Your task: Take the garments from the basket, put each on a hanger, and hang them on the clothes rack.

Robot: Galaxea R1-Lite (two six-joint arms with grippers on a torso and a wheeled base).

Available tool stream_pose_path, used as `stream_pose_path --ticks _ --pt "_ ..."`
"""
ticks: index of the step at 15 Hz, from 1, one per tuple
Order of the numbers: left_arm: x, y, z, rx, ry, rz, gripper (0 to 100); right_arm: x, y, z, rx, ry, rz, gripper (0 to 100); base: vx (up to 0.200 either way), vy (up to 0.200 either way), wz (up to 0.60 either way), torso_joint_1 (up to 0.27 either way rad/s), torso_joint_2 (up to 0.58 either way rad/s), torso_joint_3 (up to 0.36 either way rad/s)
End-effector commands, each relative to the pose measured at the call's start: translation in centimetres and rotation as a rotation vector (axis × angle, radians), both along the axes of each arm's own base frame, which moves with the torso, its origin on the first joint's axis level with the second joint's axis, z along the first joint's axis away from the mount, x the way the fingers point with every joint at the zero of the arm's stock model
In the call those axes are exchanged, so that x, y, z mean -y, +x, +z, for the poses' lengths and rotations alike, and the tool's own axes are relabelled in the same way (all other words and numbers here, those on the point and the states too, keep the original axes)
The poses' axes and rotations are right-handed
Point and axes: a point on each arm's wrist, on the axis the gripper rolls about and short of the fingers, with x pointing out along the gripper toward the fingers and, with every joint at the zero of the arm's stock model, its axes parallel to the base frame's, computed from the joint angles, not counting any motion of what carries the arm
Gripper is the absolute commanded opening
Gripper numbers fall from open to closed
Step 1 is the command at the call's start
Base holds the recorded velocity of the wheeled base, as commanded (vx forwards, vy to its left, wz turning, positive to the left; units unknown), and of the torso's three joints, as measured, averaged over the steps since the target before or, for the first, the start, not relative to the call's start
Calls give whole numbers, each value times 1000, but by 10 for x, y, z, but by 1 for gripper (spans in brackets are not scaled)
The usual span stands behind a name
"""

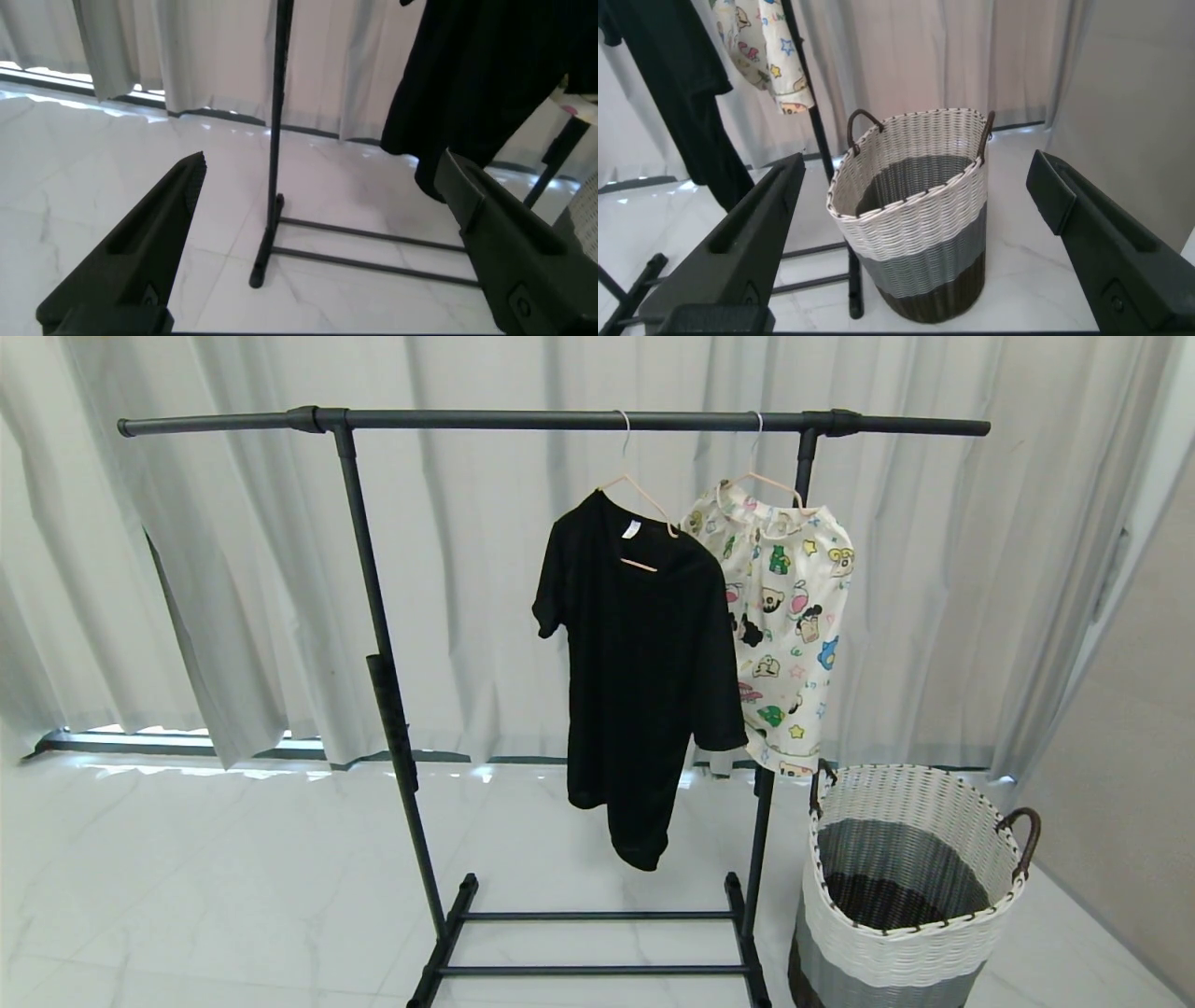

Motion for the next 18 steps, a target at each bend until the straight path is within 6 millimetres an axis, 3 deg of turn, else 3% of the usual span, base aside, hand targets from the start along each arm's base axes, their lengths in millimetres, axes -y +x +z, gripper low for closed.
stream_pose_path --ticks 1,18 --pt "0 -5 -1 63 -4 -8 100 0 0 0 2 0 -1 100 0 0 0 0 0 0" --pt "0 -5 -1 63 -3 -8 100 0 0 0 2 0 1 100 0 0 0 0 0 0"
